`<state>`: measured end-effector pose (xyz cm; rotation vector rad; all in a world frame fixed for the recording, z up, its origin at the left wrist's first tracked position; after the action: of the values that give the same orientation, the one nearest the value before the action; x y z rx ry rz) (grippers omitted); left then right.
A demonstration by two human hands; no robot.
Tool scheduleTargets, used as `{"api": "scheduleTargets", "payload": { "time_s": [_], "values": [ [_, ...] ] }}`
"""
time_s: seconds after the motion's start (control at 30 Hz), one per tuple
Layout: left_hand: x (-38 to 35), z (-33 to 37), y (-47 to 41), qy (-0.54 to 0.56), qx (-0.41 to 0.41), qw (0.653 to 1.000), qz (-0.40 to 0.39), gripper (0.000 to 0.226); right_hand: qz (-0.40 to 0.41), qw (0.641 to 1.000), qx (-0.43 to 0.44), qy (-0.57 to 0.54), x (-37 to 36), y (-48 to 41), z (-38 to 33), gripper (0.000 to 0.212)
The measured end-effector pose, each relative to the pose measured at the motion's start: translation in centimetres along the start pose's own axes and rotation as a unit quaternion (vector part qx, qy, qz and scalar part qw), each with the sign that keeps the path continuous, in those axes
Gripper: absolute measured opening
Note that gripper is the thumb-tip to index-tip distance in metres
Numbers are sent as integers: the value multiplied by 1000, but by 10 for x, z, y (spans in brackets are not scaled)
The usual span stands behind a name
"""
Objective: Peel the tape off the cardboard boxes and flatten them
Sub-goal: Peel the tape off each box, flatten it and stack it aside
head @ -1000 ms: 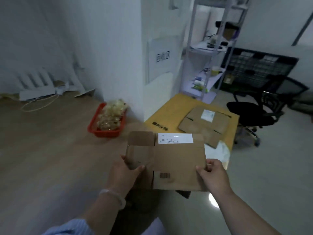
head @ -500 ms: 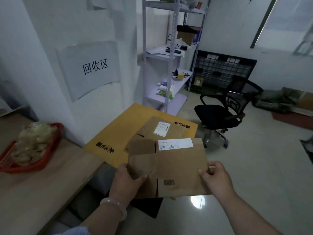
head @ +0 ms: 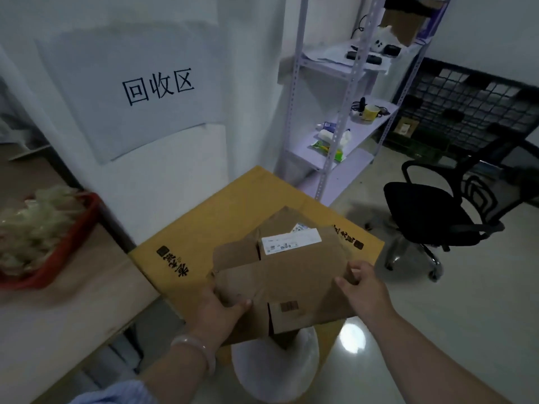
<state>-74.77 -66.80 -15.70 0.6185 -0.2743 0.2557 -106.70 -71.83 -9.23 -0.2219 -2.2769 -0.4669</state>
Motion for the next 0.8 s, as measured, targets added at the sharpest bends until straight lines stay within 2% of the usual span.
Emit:
{"api": "scheduleTargets", "payload": {
  "time_s": [0.13, 0.3, 0.5, 0.57, 0.67, 0.8],
  "values": [
    [-16, -8, -17, 40, 48, 997, 54, 82, -63, 996, 41, 41, -23, -63, -8, 49],
    [-46, -11, -28, 96, 88, 981, 142, 63, -146, 978, 106, 103, -50, -136, -23, 48],
    [-87, -19, -30, 133, 153, 954, 222, 64, -205, 945, 186, 173, -71, -196, -37, 50],
    [-95, -22, -31, 112, 177, 948, 238, 69, -215, 936, 204, 190, -77, -208, -35, 55],
    [-99, -21, -30, 18, 207, 945, 251, 82, -225, 924, 221, 216, -85, -222, -30, 62],
    [-101, -12, -29, -57, 190, 944, 265, 90, -215, 903, 268, 258, -91, -227, -32, 64]
  ]
}}
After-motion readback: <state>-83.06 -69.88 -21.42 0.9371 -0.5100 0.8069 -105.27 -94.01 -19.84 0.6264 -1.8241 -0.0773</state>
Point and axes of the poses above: each hand's wrist, its own y-axis away from the middle knuckle, its own x-axis out of the back of the hand, z = x × y, the point moved 8 cm from there along -y, towards the middle knuckle, and after that the axes turned 6 degrees about y, right-handed, at the moved point
